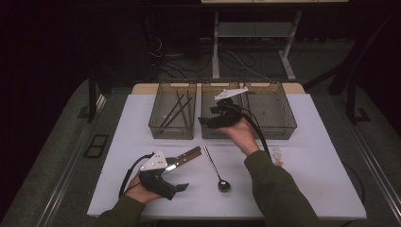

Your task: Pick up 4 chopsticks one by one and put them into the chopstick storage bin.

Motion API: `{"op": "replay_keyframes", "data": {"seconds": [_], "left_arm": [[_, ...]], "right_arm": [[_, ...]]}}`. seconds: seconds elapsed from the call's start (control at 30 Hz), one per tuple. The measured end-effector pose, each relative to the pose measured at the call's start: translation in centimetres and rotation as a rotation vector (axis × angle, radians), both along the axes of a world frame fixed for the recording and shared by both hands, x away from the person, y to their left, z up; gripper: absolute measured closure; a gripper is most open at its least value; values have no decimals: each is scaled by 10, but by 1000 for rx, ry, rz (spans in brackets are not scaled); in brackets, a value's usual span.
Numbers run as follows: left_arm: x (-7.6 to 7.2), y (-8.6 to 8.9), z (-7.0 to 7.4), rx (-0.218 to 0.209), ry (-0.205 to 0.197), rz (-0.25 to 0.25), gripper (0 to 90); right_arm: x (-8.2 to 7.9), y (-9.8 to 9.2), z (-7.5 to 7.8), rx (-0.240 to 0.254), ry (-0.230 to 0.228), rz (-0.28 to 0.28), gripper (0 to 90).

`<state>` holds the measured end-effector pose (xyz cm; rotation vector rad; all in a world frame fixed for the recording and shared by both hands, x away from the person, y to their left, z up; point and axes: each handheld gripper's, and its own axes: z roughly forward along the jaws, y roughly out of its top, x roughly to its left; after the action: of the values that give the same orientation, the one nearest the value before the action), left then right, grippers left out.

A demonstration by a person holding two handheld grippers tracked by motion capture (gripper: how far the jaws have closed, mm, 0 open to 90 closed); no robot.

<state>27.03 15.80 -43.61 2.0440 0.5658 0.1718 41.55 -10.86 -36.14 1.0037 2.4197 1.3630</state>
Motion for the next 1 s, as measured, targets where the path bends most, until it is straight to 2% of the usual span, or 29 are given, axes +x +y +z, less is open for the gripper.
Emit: {"op": "replay_keyframes", "data": {"seconds": [0.1, 0.6, 0.83, 1.0], "left_arm": [[0, 0, 0, 1, 3, 0, 0], [0, 1, 0, -3, 11, 8, 0], [0, 1, -1, 3, 9, 8, 0], [0, 0, -1, 6, 9, 11, 0]], "right_arm": [[-5, -8, -1, -6, -11, 3, 288], [-35, -45, -8, -22, -9, 19, 283], [-51, -67, -14, -36, 16, 15, 284], [-62, -86, -21, -47, 26, -8, 286]]}}
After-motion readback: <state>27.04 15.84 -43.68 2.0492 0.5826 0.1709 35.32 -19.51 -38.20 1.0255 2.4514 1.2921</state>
